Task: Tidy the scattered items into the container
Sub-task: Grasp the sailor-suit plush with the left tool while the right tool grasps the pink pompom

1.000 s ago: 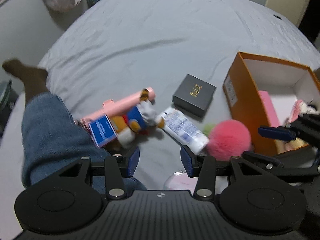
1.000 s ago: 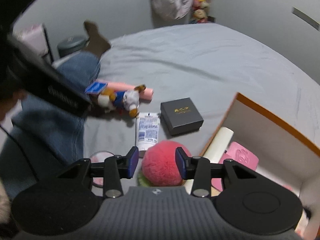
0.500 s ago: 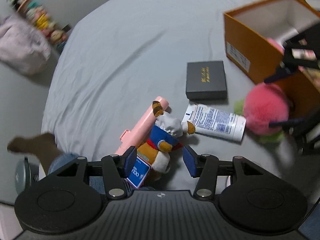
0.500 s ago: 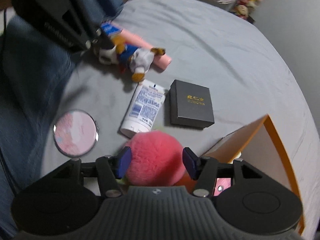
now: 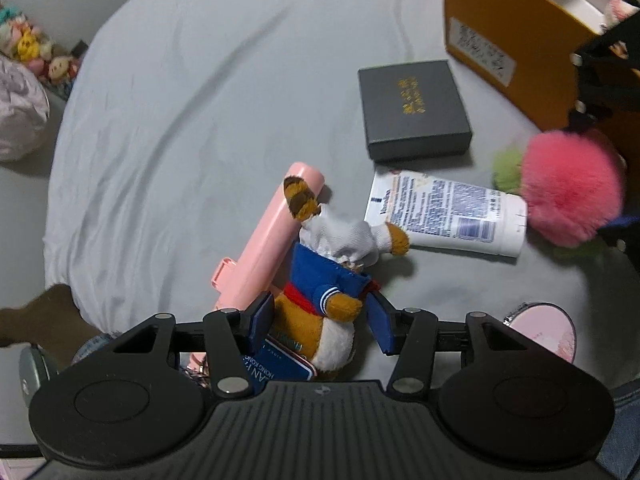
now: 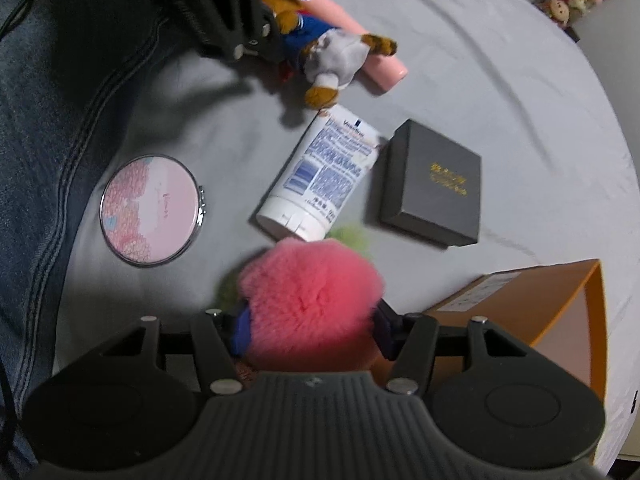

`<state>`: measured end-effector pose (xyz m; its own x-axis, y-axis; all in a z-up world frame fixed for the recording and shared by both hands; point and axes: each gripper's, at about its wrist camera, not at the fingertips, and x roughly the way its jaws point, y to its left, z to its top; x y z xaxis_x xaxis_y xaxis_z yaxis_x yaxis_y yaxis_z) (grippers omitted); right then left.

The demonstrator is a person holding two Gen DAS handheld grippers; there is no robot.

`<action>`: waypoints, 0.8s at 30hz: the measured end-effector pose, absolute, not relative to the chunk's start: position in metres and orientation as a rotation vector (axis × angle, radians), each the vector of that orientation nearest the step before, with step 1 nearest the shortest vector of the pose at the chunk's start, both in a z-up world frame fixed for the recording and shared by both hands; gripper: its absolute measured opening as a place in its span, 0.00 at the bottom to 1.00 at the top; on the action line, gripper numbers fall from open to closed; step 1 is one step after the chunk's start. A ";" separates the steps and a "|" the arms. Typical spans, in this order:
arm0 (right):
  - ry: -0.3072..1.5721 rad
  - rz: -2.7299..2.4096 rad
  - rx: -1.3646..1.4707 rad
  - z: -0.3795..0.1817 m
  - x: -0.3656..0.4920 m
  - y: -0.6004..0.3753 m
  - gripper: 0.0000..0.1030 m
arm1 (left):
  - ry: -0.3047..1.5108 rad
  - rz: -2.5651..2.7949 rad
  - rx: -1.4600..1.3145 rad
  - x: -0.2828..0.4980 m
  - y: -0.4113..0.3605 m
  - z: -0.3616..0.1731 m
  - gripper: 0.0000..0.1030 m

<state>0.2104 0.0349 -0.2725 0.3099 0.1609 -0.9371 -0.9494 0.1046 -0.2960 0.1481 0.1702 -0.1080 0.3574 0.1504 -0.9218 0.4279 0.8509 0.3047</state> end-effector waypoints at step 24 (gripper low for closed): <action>0.846 0.765 -1.034 -0.290 0.185 0.038 0.46 | 1.194 -0.090 0.565 0.156 0.184 -0.127 0.46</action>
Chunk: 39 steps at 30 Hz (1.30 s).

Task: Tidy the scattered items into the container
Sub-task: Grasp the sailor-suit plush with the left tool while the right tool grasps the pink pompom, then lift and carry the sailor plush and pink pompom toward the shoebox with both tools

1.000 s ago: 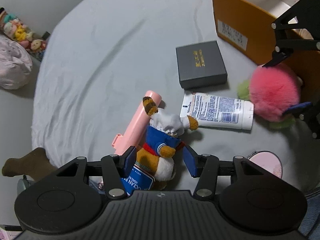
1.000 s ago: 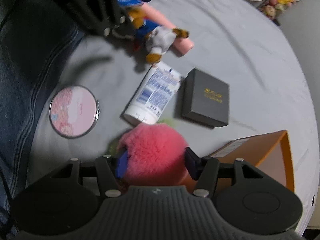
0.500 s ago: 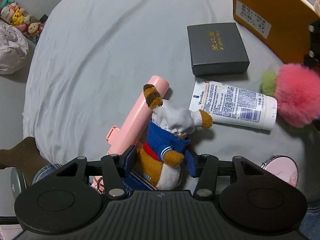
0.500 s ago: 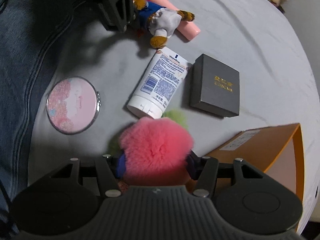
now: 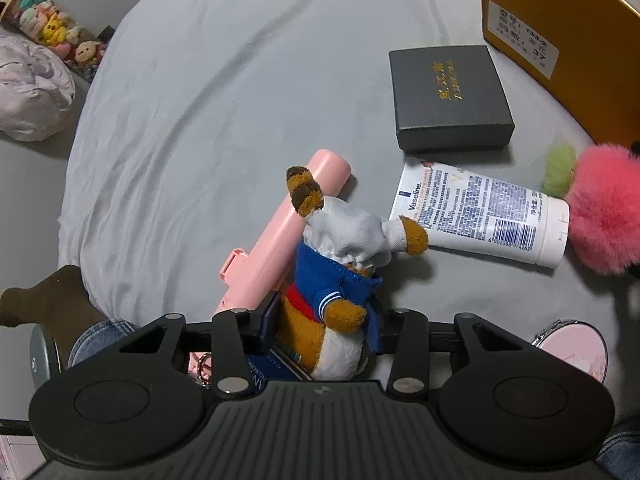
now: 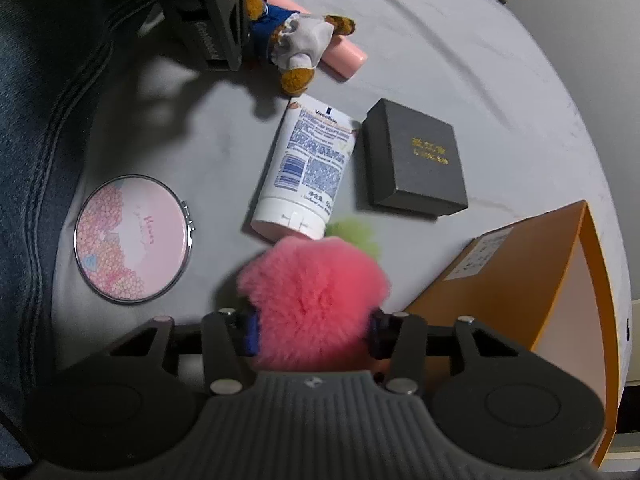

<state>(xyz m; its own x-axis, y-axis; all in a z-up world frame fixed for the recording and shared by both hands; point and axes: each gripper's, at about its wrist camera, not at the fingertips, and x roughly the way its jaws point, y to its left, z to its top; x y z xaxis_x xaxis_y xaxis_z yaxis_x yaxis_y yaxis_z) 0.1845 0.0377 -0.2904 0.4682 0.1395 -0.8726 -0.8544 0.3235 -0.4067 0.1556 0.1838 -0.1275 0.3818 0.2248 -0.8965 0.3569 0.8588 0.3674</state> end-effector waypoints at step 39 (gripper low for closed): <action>0.695 0.810 -0.683 -0.194 0.143 -0.039 0.00 | 1.094 -0.088 0.036 0.077 0.117 -0.029 0.41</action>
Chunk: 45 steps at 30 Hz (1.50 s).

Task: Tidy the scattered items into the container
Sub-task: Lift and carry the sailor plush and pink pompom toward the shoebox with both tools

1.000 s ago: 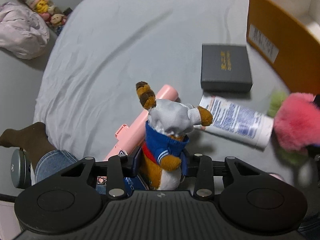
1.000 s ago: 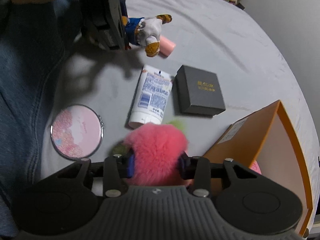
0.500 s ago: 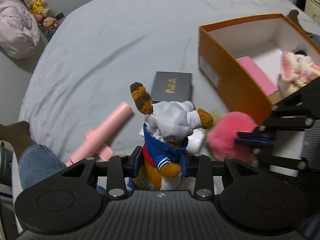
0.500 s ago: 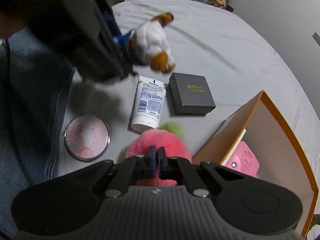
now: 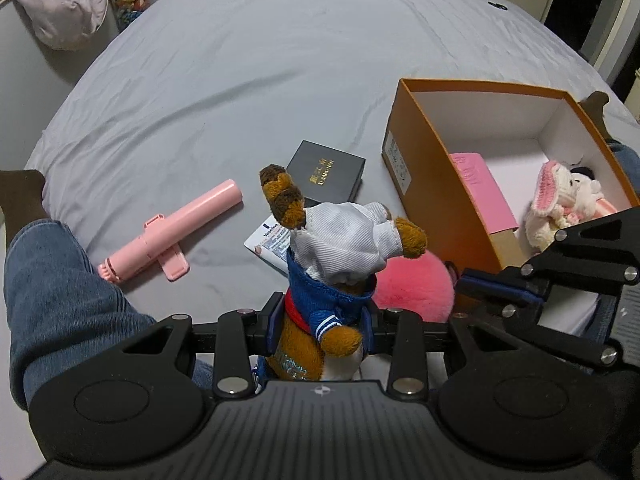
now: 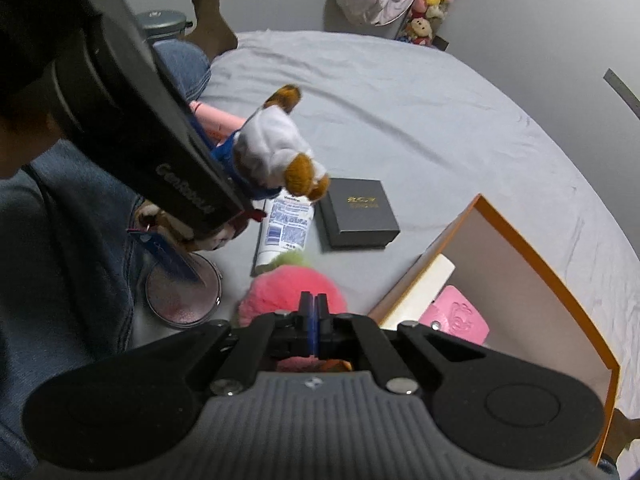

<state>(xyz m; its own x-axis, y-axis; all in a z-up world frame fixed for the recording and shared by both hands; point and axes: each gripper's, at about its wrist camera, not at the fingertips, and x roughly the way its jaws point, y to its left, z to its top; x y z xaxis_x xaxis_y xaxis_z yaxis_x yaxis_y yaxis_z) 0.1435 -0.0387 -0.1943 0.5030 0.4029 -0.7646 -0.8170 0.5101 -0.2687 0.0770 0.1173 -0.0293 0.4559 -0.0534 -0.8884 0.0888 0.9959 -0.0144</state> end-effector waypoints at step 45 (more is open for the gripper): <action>0.848 0.809 -1.108 -0.296 0.165 0.037 0.64 | 1.130 -0.072 -0.154 0.081 0.170 -0.061 0.42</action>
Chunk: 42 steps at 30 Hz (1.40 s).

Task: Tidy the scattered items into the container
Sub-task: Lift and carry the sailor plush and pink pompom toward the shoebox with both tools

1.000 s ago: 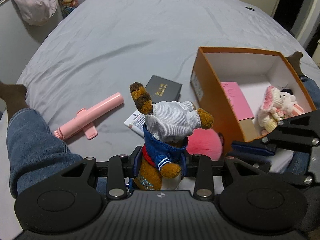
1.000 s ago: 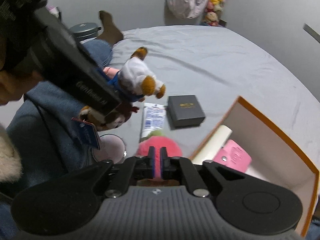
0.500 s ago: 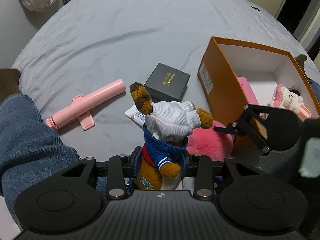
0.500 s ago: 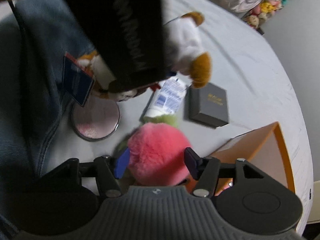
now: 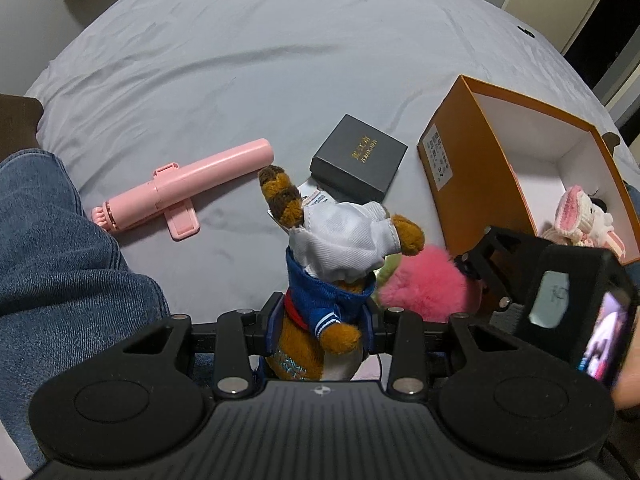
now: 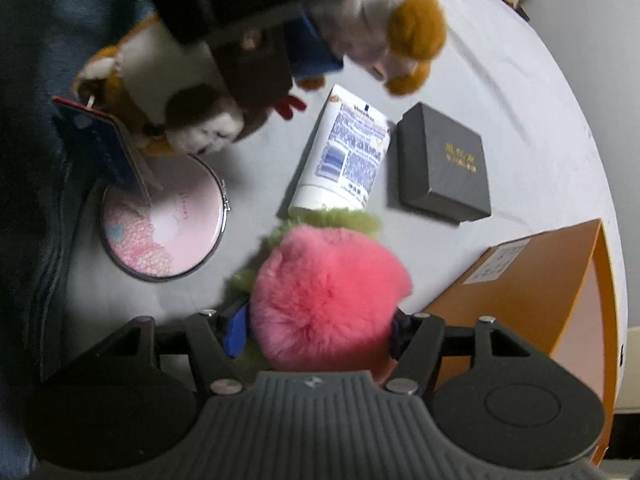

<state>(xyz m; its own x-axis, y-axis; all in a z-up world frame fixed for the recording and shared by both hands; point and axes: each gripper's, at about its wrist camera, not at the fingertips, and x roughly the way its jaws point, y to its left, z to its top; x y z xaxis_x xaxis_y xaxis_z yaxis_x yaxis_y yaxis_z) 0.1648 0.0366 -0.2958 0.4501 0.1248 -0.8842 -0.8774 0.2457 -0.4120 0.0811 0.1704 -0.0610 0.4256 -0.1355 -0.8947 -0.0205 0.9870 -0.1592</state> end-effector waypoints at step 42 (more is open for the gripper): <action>0.613 0.813 -0.448 -0.132 0.168 -0.085 0.48 | 0.865 -0.268 -0.154 0.084 0.121 0.035 0.42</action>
